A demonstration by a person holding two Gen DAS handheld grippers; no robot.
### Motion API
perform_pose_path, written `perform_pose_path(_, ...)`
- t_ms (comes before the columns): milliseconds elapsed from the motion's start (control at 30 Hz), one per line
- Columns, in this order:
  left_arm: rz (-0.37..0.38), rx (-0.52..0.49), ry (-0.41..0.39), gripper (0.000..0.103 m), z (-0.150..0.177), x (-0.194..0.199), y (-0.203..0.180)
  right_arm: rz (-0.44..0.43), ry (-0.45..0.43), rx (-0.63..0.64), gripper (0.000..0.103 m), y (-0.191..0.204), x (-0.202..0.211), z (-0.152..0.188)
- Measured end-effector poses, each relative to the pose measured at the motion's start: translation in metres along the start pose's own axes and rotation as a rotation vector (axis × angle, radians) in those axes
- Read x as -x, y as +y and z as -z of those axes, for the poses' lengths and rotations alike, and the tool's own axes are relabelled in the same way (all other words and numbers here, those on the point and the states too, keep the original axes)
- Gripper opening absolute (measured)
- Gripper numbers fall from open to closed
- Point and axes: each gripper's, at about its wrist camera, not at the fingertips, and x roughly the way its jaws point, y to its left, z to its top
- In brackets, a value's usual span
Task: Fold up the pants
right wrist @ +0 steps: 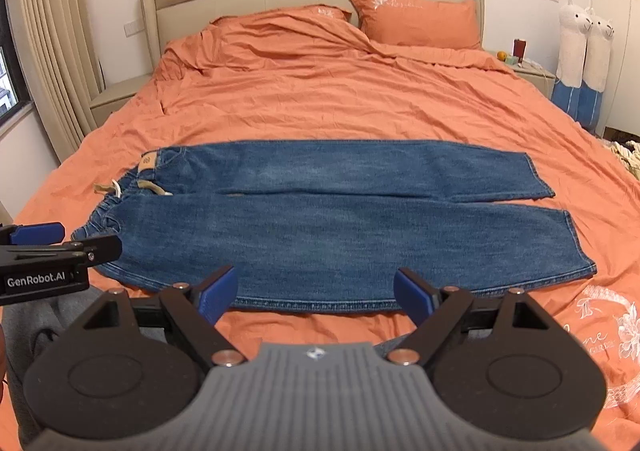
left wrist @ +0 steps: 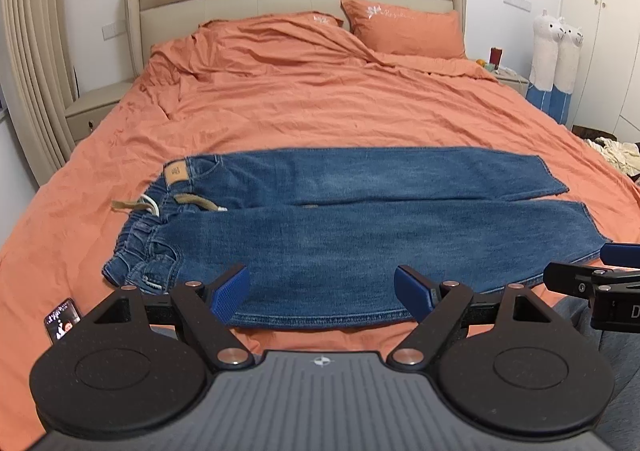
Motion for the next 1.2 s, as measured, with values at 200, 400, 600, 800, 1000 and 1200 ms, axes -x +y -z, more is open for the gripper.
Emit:
perform_pose_path(200, 0.004, -0.002, 0.065, 0.096, 0.001, -0.025, 0.003, 0.006, 0.069, -0.008, 0.082, -0.002, -0.030, 0.000)
perform_pose_path(400, 0.002, -0.007, 0.130, 0.096, -0.004, -0.058, 0.010, 0.008, 0.111, -0.013, 0.082, -0.005, -0.069, -0.007)
perform_pose_path(600, -0.014, -0.043, 0.187, 0.093, -0.016, -0.099, 0.027, 0.048, 0.061, 0.009, 0.082, -0.010, -0.116, -0.017)
perform_pose_path(800, -0.015, 0.001, 0.186, 0.078, -0.045, -0.143, 0.085, 0.037, -0.076, 0.049, 0.081, -0.020, -0.161, -0.033)
perform_pose_path(1000, -0.022, 0.059, 0.191, 0.076, -0.080, -0.195, 0.173, 0.044, -0.101, 0.072, 0.081, -0.036, -0.215, -0.059)
perform_pose_path(1200, -0.032, 0.157, 0.267, 0.075, -0.083, -0.256, 0.257, 0.121, -0.066, 0.026, 0.081, -0.070, -0.266, -0.069)
